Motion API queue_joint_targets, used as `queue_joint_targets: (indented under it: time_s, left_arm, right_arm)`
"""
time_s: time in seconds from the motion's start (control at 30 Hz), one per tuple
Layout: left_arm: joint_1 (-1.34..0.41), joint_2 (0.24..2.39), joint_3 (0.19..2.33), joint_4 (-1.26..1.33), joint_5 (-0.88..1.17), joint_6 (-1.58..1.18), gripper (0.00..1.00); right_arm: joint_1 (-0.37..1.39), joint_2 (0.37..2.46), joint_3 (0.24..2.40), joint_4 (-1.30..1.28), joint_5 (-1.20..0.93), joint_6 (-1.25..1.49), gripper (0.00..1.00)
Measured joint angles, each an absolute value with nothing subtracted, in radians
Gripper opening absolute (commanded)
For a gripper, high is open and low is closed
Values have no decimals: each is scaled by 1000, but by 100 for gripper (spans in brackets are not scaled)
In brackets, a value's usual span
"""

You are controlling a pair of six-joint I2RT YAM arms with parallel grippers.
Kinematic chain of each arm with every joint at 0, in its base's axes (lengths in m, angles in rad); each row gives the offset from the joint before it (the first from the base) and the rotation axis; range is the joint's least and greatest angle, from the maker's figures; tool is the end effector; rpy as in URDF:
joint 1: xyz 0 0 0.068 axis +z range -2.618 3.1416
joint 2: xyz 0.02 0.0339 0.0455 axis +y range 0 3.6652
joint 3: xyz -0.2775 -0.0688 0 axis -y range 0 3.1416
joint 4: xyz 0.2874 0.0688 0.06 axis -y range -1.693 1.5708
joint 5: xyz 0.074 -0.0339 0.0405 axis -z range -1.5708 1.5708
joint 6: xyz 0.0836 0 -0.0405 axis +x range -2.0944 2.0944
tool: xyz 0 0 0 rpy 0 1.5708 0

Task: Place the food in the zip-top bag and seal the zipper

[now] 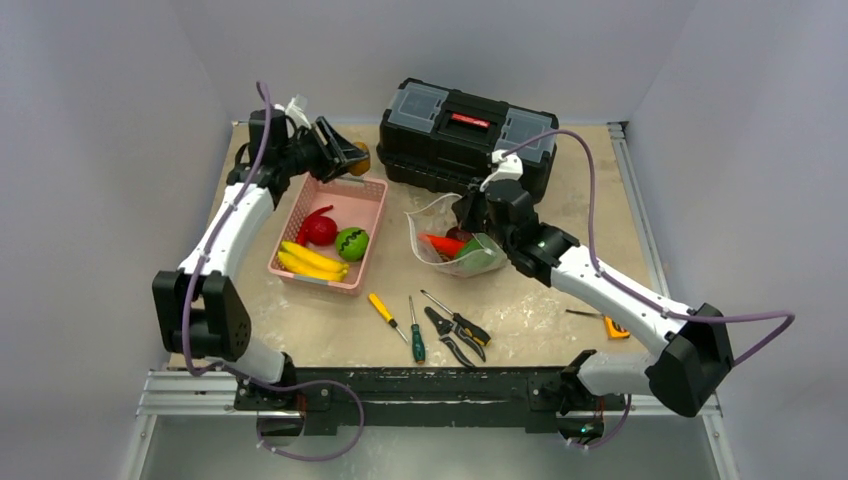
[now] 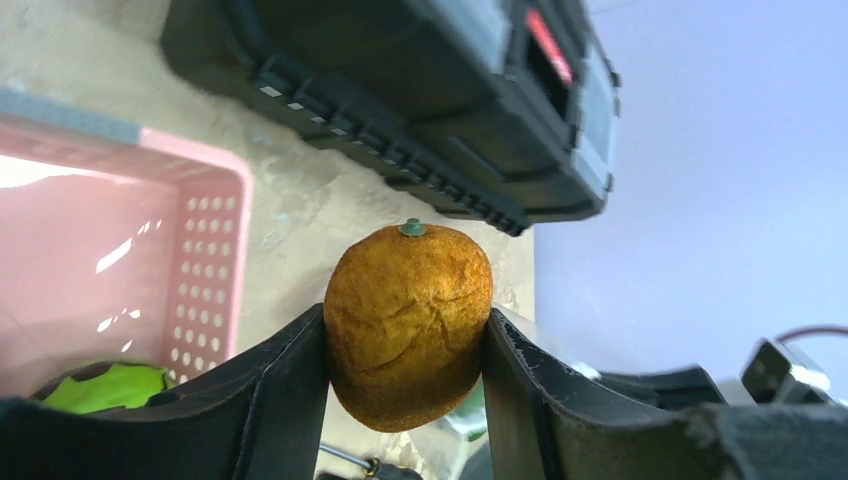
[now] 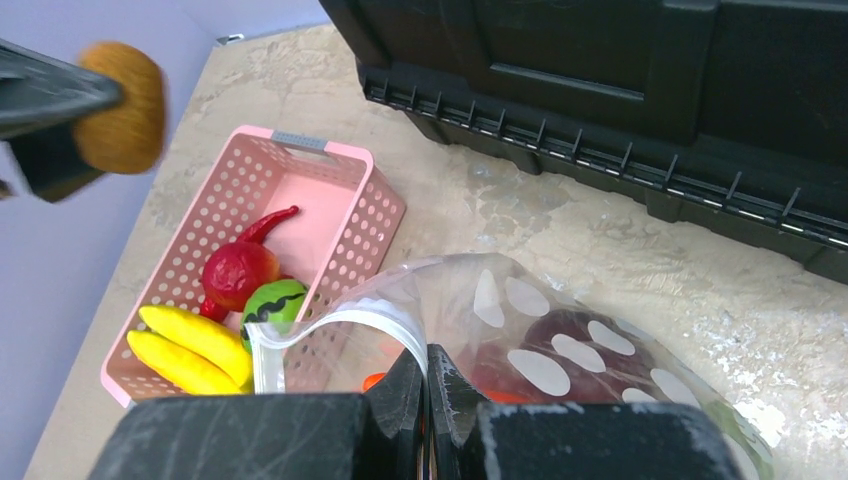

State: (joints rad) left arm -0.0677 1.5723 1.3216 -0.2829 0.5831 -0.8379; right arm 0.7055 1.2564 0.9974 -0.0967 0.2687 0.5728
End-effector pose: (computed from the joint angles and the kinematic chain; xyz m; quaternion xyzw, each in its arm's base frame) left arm 0.4334 -0.0755 0.3047 -0.1805 0.8245 -0.4322 0.3177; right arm 0.2978 0.2245 0.3080 0.0223 0.8169 0.2492 0.5196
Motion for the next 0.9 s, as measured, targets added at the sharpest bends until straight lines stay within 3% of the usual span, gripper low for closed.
queue_joint_targets:
  time_s: [0.47,0.9]
  left_arm:
    - [-379,1426,1342,-271,542,-713,26]
    - [-516,1467,1342,-297,505,-686,36]
  right_arm:
    - [705,1303,1028,-89,263,577,0]
    - [705,1302,1028,-90,263,577,0]
